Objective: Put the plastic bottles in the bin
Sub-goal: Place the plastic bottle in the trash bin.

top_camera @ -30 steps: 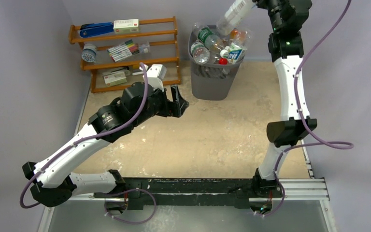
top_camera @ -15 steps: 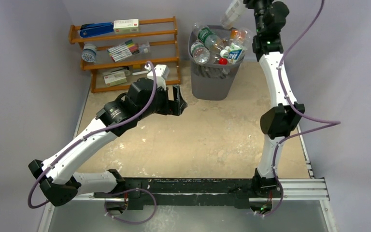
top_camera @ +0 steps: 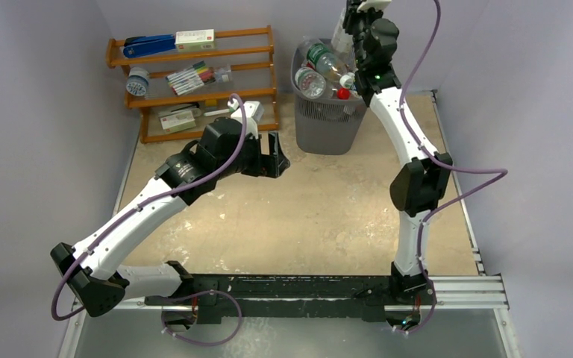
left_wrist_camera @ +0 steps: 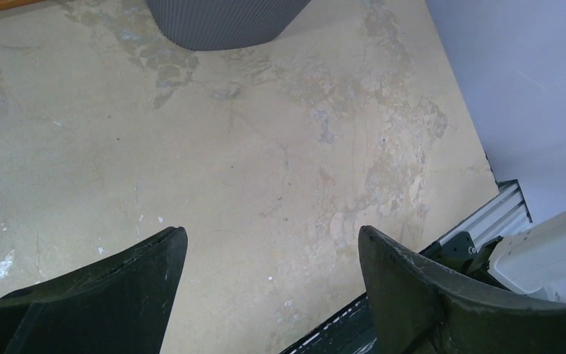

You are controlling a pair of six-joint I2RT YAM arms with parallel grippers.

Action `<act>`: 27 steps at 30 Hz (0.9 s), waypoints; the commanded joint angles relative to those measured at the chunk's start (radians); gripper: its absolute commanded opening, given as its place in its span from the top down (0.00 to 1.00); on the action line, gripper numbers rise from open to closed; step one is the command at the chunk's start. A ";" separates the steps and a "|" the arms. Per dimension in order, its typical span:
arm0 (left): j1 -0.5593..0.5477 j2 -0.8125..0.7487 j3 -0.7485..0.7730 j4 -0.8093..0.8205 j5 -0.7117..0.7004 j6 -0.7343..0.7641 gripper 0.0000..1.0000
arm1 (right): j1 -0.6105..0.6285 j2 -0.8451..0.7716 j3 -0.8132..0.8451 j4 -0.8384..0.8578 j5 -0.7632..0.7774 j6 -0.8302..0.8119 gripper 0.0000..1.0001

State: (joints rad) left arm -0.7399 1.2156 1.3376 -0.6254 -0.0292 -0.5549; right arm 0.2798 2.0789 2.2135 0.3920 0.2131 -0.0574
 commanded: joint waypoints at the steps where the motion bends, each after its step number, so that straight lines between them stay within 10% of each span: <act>1: 0.004 -0.003 -0.003 0.060 0.026 0.021 0.14 | 0.008 -0.090 -0.107 0.100 0.094 -0.065 0.87; 23: 0.007 -0.011 -0.042 0.106 0.065 -0.019 0.12 | 0.022 -0.243 -0.239 -0.006 0.079 -0.058 0.56; 27: 0.007 -0.013 -0.045 0.108 0.070 -0.025 0.12 | 0.030 -0.289 -0.303 -0.016 0.045 -0.052 0.37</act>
State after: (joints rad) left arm -0.7399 1.2171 1.2942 -0.5720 0.0231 -0.5648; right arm 0.3023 1.8820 1.9465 0.3779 0.2890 -0.1043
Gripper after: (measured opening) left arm 0.875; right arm 0.545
